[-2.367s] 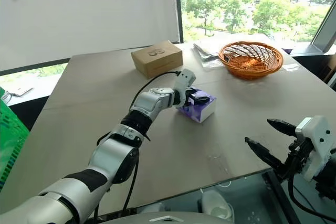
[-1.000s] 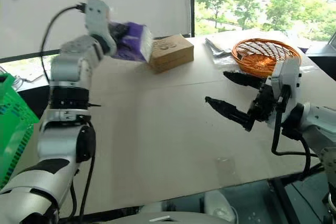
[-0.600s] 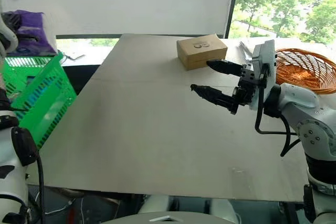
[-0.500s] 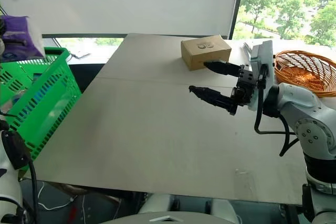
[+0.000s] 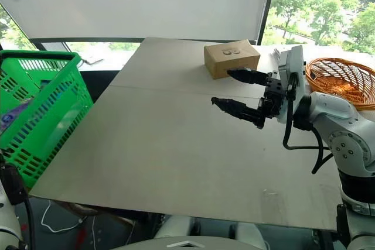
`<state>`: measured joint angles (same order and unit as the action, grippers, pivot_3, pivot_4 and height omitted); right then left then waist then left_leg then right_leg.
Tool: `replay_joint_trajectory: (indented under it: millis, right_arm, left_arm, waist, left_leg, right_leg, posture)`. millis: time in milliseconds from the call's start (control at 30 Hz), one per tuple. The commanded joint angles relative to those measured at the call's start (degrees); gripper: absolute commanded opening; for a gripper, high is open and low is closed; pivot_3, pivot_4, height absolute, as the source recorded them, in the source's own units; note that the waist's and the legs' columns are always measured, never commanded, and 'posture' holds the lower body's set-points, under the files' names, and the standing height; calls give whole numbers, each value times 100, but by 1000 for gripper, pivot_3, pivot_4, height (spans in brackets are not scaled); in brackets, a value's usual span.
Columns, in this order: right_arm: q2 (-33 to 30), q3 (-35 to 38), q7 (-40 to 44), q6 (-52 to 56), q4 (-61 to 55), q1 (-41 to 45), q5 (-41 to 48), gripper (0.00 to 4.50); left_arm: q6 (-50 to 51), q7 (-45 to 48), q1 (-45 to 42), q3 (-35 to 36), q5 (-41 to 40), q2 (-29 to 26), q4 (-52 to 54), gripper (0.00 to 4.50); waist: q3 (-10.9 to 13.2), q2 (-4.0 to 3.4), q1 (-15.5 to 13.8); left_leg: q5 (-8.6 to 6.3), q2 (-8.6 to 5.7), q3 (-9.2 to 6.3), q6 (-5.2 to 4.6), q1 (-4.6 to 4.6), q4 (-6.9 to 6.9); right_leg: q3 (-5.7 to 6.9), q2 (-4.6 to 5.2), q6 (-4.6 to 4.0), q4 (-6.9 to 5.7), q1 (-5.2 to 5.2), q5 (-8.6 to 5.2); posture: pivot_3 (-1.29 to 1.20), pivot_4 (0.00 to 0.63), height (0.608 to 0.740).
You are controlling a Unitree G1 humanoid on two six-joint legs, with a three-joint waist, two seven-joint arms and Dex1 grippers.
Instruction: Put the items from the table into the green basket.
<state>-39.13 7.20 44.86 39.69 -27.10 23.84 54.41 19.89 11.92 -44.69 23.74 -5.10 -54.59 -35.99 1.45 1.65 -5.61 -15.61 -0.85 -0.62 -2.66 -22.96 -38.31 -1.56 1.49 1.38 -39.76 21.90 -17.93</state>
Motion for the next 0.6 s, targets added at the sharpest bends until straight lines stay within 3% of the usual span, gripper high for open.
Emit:
replay_joint_trajectory:
  millis: [33, 233, 300, 433, 600]
  right_arm:
    - [-139, 229, 109, -241, 91, -398, -329, 4500]
    - [-115, 288, 377, -1270, 730, -1878, -1464, 4500]
    - [17, 304, 367, -1611, 931, -2242, -1743, 4500]
    - [395, 336, -1, -2645, 1447, -2731, -2645, 4500]
    - [692, 319, -368, -3288, 1837, -3060, -3316, 4500]
  left_arm:
    - [252, 1322, 749, -22, -1350, 917, 1880, 2745]
    - [1114, 2044, 3276, -1195, -2305, 2152, 5027, 2745]
    - [1084, 2053, 3892, -1635, -2142, 2336, 5541, 2745]
    - [771, 2064, 4654, -2185, -1855, 2616, 5718, 2745]
    - [329, 2161, 4812, -2379, -1546, 2733, 5441, 2745]
  waist:
    - [-21, -10, -39]
    - [-59, -10, 84]
    - [-55, -15, 178]
    - [-87, -86, 207]
    - [-72, -140, 167]
  left_leg:
    - [0, 0, 1, 0, -2, 2]
    - [-3, -8, 33, -3, -3, 7]
    - [-3, -4, 39, -3, 0, 7]
    - [-10, 7, 39, -17, 32, 11]
    - [-9, 11, 37, -18, 128, 10]
  right_leg:
    - [0, 2, -1, 7, -1, 1]
    - [-1, 26, 0, 32, -4, 1]
    - [0, 24, 0, 30, -4, 1]
    - [-2, 6, -9, 3, -15, -4]
    - [8, 7, -22, -6, -110, -11]
  posture:
    - [126, 0, 740]
    - [118, 0, 740]
    - [101, 0, 740]
    - [93, 0, 740]
    - [79, 0, 740]
